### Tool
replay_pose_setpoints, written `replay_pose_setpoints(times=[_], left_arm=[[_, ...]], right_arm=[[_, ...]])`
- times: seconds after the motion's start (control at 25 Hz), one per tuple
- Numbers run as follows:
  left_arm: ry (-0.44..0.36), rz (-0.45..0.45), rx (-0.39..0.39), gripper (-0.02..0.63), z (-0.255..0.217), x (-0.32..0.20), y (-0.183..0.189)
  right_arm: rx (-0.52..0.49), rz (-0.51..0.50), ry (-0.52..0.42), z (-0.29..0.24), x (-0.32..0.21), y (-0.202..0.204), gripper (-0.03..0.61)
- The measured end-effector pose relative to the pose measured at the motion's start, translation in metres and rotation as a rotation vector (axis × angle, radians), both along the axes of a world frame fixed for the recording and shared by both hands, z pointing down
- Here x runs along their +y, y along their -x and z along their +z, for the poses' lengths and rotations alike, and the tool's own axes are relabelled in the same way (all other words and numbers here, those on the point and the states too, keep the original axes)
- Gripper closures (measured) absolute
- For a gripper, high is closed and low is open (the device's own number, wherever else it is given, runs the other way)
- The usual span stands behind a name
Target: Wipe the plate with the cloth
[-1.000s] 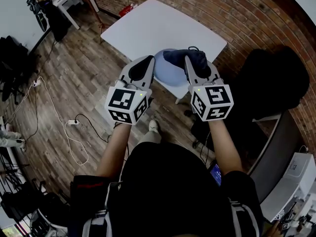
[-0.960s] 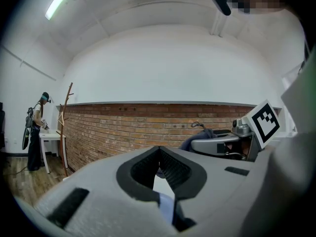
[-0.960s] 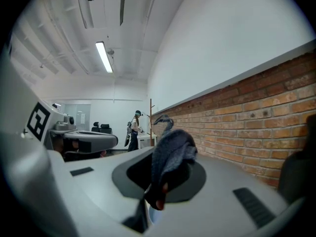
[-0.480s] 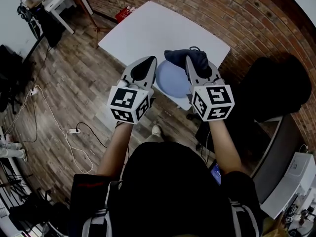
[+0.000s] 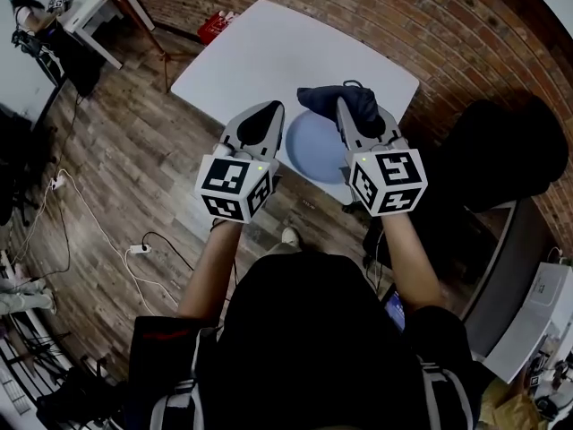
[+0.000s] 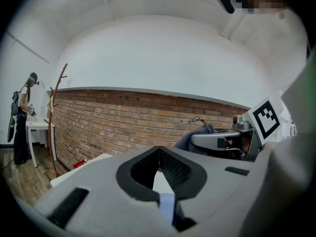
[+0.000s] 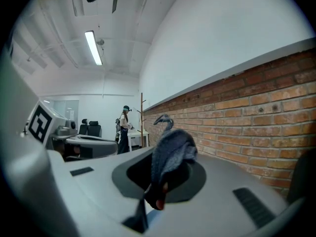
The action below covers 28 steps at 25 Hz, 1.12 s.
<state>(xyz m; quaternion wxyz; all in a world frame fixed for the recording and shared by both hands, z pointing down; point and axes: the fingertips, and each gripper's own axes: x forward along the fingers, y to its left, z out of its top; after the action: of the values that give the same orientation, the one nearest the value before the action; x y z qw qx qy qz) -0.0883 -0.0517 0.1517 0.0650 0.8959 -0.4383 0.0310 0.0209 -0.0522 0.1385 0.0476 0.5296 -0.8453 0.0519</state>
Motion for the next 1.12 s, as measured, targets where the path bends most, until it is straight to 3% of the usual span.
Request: replay_pose_setpoints(times=[0.56,1.12], left_arm=[[0.087,0.032,0.023,0.594,0.033,-0.019,0.019],[0.2,0.048,0.035,0.595,0.077,-0.044,0.001]], right_arm=[[0.042,0.049,0.073,0.032,-0.011,0.008,0.537],[0.05,0.032,0.14,0.068,-0.035,-0.01,0.537]])
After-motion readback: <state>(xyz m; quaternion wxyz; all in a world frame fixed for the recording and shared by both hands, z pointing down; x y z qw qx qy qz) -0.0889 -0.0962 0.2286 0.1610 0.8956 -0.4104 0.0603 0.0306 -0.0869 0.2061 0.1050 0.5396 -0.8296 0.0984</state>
